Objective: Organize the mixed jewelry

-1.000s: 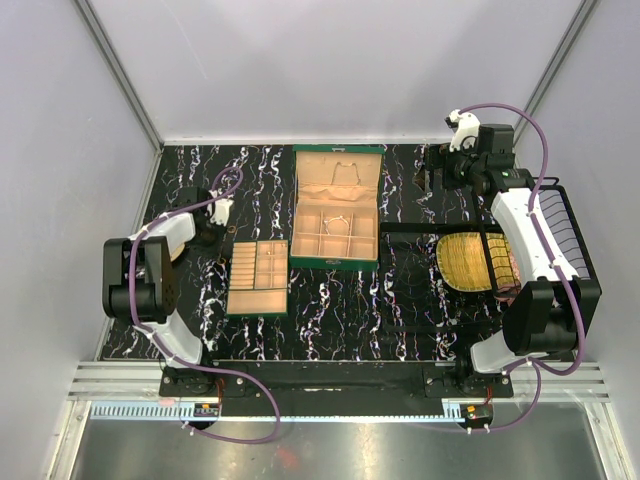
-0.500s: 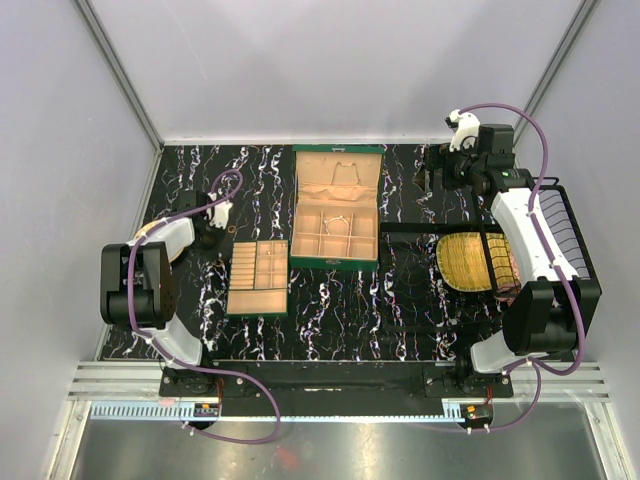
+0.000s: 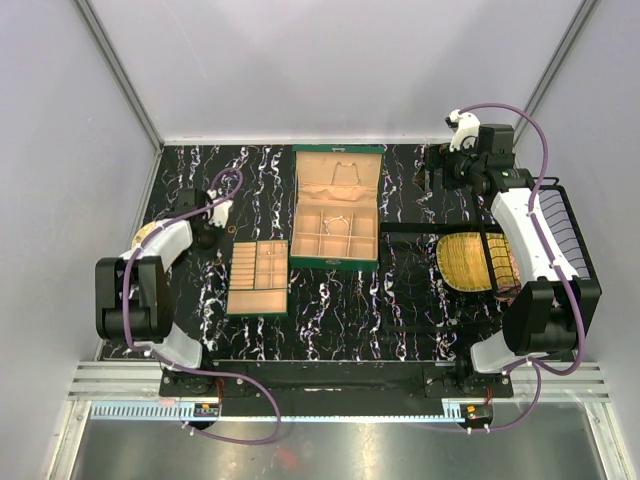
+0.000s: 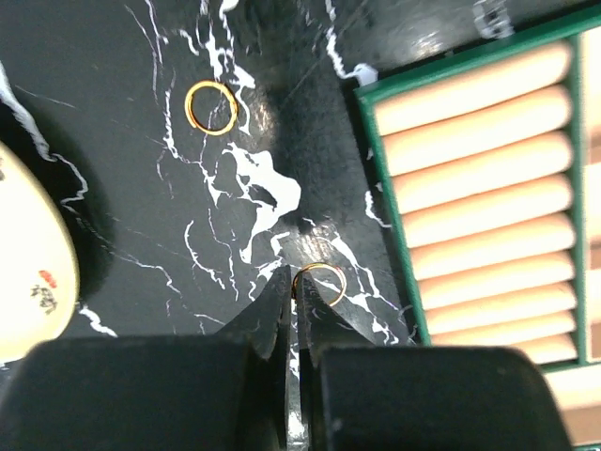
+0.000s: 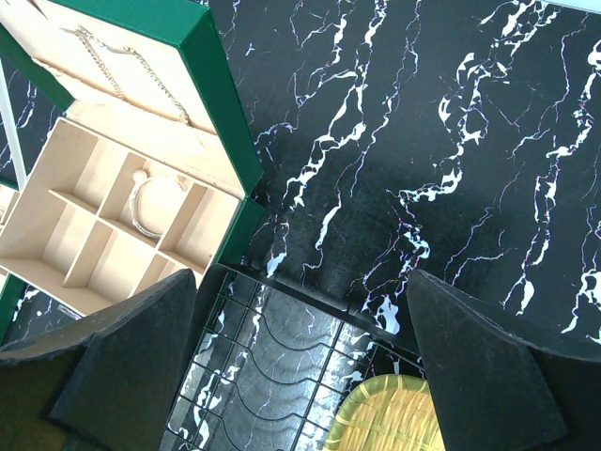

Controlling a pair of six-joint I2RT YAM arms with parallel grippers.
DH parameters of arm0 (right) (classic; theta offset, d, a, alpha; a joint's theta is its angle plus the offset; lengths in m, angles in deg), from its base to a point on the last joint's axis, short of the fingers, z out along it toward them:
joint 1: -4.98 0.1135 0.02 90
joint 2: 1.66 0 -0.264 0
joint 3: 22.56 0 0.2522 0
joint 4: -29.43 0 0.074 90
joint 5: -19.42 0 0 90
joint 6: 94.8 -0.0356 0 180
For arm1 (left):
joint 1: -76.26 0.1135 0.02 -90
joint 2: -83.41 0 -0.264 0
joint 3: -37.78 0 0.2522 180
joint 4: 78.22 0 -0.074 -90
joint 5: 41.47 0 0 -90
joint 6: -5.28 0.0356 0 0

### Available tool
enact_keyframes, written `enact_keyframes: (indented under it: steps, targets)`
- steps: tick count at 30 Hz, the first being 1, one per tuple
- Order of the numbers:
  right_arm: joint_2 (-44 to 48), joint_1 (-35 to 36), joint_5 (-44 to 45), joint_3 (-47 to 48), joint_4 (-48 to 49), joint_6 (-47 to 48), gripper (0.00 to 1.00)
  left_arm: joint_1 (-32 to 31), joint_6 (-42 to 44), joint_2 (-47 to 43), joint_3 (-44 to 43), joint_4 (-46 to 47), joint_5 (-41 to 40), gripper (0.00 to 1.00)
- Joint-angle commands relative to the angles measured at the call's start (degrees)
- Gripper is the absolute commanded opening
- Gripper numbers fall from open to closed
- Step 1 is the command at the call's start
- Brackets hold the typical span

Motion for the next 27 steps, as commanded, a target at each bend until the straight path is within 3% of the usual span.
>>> enact_keyframes:
  steps: [1,13,20,27]
  targets:
    - [0.0,0.2,-1.1,0.6,1.3,0.0,1.00,-2.3,1.4,-8.0,-0.2,0.3,-2.7,0.00]
    - [0.5,0.2,-1.1,0.7,1.2,-0.1,1.00,-18.8,5.4,-14.9,4.6,11.0,-20.4,0.00]
    - [0.2,0.2,-0.9,0.6,1.3,-0.1,1.00,-24.9,12.7,-16.0,12.3,25.9,-32.6,0.00]
    - [-0.3,0.1,-0.5,0.6,1.1,0.0,1.00,-29.8,18.0,-18.2,18.1,37.8,-37.0,0.00]
